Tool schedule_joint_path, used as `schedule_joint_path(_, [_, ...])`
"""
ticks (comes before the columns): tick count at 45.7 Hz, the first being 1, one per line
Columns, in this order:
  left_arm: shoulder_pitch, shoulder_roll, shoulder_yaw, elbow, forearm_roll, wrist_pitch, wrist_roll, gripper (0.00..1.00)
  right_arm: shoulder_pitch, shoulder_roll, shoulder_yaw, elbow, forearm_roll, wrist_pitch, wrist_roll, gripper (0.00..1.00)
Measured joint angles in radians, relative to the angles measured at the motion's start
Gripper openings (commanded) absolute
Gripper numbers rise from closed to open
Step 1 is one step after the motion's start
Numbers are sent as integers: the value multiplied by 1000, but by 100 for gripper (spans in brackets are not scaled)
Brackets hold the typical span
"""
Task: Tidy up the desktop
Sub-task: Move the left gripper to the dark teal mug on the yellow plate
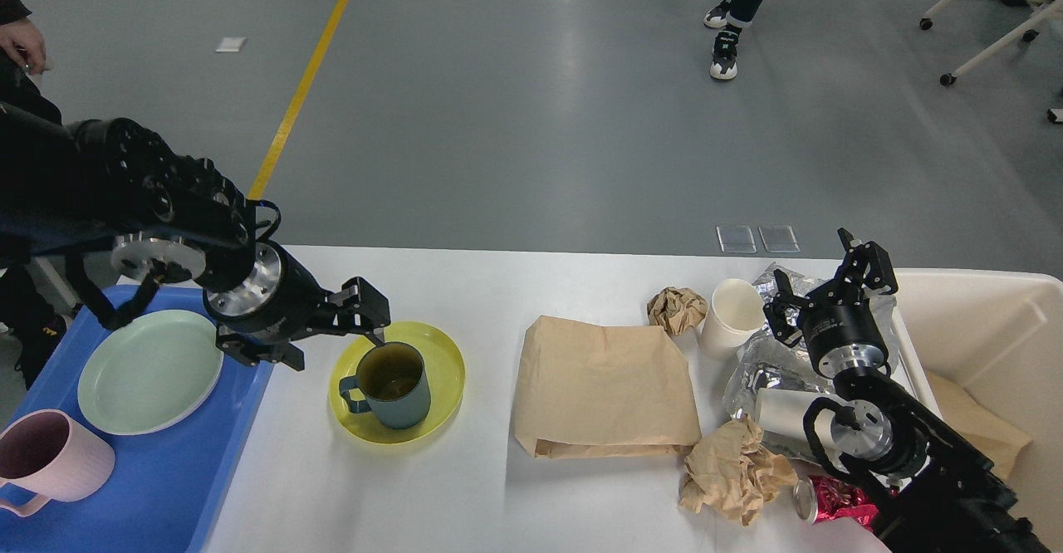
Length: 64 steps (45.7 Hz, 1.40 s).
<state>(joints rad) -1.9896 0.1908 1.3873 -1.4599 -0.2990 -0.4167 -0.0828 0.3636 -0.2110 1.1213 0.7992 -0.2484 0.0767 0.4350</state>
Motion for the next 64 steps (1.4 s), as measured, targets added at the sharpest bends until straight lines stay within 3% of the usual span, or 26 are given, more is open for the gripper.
schedule_joint_path(11, [145,-63,-34,30,-187,95,24,86,0,1,0,0,0,0,0,100])
schedule_joint_path(19, [242,-86,-53,60,-332,297,26,92,0,1,0,0,0,0,1,100])
schedule_joint_path(24, [306,-108,-93,89,-353,376,26,92,0,1,0,0,0,0,1,100])
schedule_joint_path(50, [427,-123,-120,176,-355,411,30,92,0,1,0,0,0,0,0,100])
schedule_joint_path(64, [524,-147,-129,258,-364,518,25,92,0,1,0,0,0,0,0,100])
